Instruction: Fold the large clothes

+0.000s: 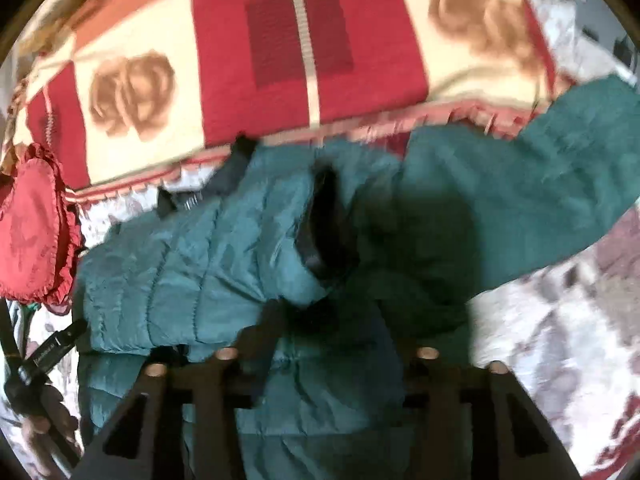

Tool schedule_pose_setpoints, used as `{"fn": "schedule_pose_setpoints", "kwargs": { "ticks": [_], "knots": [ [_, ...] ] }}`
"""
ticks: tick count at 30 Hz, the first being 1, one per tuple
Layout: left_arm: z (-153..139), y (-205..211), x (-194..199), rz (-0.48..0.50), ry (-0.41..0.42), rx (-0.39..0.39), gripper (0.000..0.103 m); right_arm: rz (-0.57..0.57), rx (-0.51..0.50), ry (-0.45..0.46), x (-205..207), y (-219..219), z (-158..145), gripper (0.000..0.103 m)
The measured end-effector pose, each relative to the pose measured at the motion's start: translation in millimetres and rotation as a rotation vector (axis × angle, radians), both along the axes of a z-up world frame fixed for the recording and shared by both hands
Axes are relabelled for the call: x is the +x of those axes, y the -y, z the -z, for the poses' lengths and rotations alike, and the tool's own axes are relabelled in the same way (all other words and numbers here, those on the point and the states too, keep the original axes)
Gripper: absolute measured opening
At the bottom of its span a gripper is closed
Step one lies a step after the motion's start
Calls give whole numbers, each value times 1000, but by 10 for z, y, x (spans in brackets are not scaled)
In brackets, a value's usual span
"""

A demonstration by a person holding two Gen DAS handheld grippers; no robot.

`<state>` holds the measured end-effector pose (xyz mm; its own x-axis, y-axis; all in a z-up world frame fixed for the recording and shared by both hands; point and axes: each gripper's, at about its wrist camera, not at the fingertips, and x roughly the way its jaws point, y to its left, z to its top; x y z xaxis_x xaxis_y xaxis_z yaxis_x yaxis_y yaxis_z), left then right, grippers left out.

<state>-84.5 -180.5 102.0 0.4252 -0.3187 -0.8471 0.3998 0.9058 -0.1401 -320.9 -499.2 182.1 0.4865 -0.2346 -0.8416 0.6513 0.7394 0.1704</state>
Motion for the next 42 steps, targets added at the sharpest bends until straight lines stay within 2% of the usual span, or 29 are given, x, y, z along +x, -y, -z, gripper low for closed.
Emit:
{"fn": "schedule_pose_setpoints", "kwargs": {
  "ticks": [5,8,12,17,23,28,35,38,42],
  "knots": [
    [-224,94,-108,20,61,-29,79,-92,-8,92,135,-173,-273,48],
    [-242,189,-135,37,74,-27,79,-157,-24,90,378,-319,-238,48],
    [-118,338,-149,63,74,16,79,-210,-40,35,657,-421,18,48],
    [76,396,-151,68,71,47,79,-193,-53,-32,768,-294,300,48],
    [139,440,-138,81,84,58,80,-156,1,-97,829,-78,643,48],
    [150,470,-141,85,94,80,80,-164,-32,-124,836,-146,579,48],
    [111,419,-177,80,82,70,80,-169,-59,-76,589,-232,260,48],
    [85,377,-217,69,75,65,80,-151,-66,-112,584,-192,324,49],
    [34,327,-297,69,75,65,80,-146,-20,-143,583,-137,485,49]
  ]
}}
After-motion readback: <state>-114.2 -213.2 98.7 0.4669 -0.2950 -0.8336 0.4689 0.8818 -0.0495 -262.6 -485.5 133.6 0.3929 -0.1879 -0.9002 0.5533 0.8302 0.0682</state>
